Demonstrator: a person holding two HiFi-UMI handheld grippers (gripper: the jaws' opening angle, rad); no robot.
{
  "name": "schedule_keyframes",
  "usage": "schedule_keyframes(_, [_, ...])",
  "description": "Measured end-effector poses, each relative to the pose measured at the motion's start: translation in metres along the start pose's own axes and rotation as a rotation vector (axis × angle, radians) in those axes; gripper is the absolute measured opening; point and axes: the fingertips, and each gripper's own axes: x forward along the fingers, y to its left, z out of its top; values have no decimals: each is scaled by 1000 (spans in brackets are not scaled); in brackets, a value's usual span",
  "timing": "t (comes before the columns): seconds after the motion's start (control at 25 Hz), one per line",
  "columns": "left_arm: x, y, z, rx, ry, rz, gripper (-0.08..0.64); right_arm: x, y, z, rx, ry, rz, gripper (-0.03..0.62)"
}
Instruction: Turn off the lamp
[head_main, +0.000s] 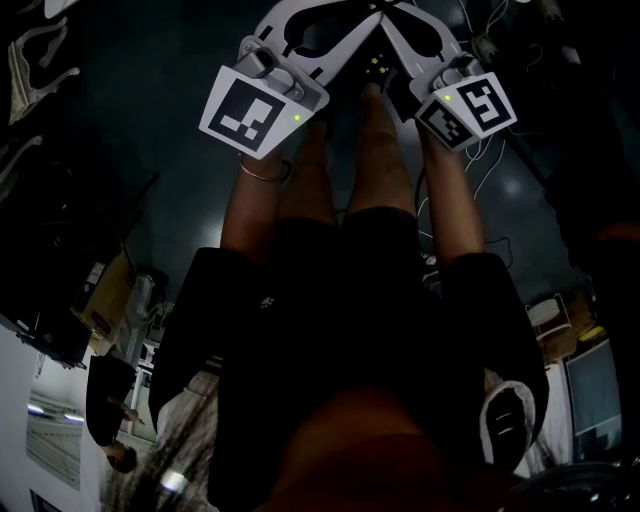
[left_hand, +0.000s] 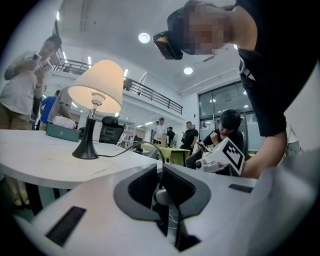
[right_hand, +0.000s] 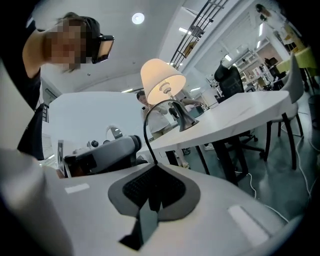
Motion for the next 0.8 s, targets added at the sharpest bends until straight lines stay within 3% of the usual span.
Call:
schedule_keyframes(0.2, [-5, 0, -15, -28, 24, -3, 25, -6, -4, 7, 38, -32, 1, 6])
schedule_keyframes(0.44, [-11, 0, -44, -56, 93, 9, 35, -16, -16, 18, 179, -123, 0, 6])
schedule_keyframes(0.68, [-21, 4, -72, -119, 160, 35, 66, -23, -21, 22, 211, -146, 3, 6])
schedule_keyframes(0.8, [-24, 8, -79, -162, 148, 48, 69, -22, -20, 24, 226, -158, 14, 6])
